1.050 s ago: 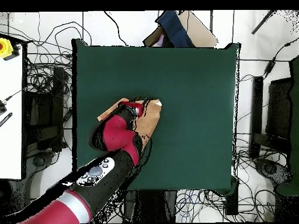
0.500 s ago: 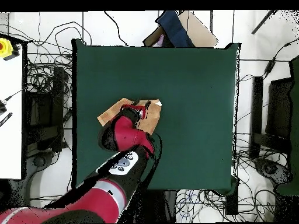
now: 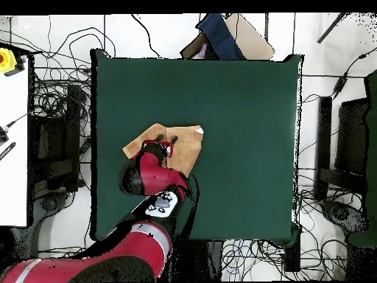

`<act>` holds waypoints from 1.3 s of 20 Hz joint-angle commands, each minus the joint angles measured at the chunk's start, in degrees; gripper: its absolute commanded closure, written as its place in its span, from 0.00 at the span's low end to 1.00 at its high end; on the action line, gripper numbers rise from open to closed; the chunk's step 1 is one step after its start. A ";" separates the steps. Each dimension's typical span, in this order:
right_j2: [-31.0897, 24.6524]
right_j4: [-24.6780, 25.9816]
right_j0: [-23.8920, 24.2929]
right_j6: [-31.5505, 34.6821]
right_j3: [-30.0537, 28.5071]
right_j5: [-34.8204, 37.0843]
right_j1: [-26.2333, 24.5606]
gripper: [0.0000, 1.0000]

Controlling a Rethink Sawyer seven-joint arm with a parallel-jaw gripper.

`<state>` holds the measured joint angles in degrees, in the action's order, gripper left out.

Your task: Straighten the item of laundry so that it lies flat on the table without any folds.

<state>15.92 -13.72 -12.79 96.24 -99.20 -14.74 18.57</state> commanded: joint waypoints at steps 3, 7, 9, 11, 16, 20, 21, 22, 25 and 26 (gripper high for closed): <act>-9.32 0.10 1.35 12.31 -3.16 4.58 0.81 0.00; -6.22 -1.80 -1.41 12.13 -2.34 1.73 -0.48 0.00; -2.35 -4.37 -4.81 11.95 -1.38 -1.28 -2.26 0.00; 2.19 -8.23 -8.91 11.47 -0.81 -3.74 -4.34 0.00; 8.42 -13.23 -13.44 9.55 -0.10 -6.70 -7.58 0.00; 10.22 -14.03 -14.31 8.64 0.43 -6.76 -8.30 0.00; 10.70 -14.45 -14.67 8.61 0.45 -6.73 -8.47 0.00; 10.89 -14.60 -14.83 8.70 0.46 -6.67 -8.53 0.00; 11.47 -14.93 -15.27 8.91 0.57 -6.50 -8.74 0.00; 11.62 -14.80 -15.21 8.86 0.74 -6.27 -8.73 0.00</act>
<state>26.35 -24.27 -28.26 96.24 -100.15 -20.57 12.66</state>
